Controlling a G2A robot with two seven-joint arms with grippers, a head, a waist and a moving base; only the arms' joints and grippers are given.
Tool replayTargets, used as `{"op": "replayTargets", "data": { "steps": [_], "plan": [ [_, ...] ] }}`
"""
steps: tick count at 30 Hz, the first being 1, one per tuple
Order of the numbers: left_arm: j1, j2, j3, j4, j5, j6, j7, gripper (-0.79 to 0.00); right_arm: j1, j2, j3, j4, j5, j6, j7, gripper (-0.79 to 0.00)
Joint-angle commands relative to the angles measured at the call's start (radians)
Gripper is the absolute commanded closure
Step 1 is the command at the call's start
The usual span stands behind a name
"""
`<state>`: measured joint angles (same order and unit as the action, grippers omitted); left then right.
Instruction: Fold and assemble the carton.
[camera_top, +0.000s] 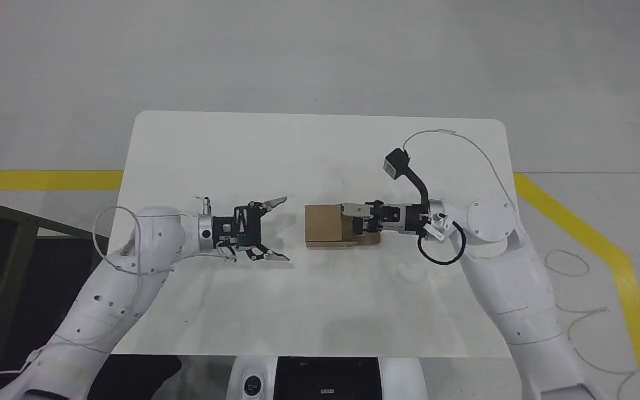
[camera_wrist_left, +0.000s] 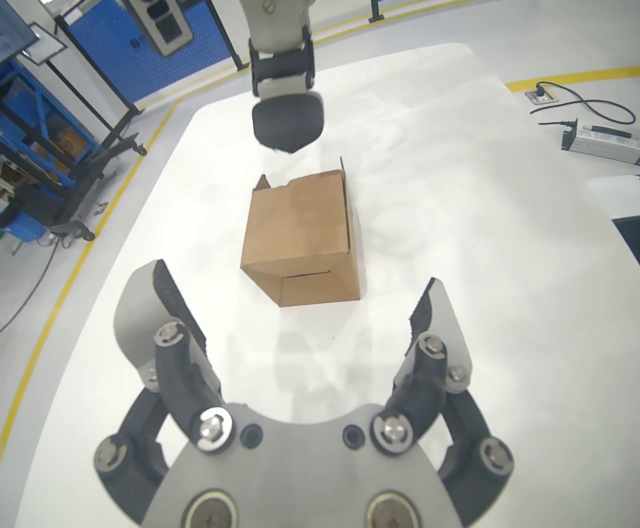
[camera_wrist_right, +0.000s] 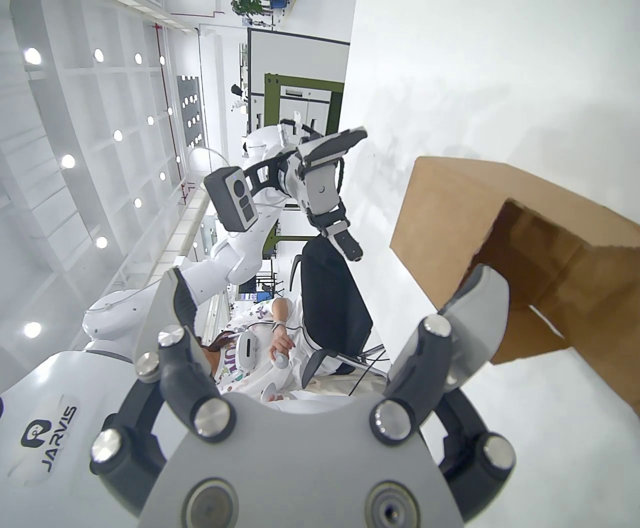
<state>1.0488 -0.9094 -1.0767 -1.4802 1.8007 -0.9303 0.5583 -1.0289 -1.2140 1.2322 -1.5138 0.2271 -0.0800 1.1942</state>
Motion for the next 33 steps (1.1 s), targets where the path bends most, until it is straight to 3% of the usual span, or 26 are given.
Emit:
{"op": "replayTargets", "data": {
  "steps": [1,9,15,21,33],
  "plan": [
    [-0.003,-0.009,0.01,0.003,-0.077,-0.02,-0.082,-0.785,-0.03,0.006,0.014,-0.021,-0.003,0.0,-0.006,-0.785],
    [-0.027,-0.034,0.036,-0.008,-0.305,-0.047,-0.31,-0.785,-0.077,0.017,0.031,-0.051,-0.027,-0.032,-0.014,-0.785],
    [-0.052,-0.048,0.058,-0.022,-0.381,-0.024,-0.426,-0.785,-0.077,0.017,0.031,-0.051,-0.027,-0.032,-0.014,-0.785],
    [-0.083,-0.071,0.099,0.011,-0.412,0.067,-0.452,-0.785,-0.111,0.02,0.016,-0.06,-0.026,-0.012,-0.032,-0.785],
    [-0.121,-0.089,0.143,0.061,-0.376,0.05,-0.429,-0.785,-0.177,0.035,0.036,-0.083,-0.02,-0.029,-0.08,-0.785]
  ]
}}
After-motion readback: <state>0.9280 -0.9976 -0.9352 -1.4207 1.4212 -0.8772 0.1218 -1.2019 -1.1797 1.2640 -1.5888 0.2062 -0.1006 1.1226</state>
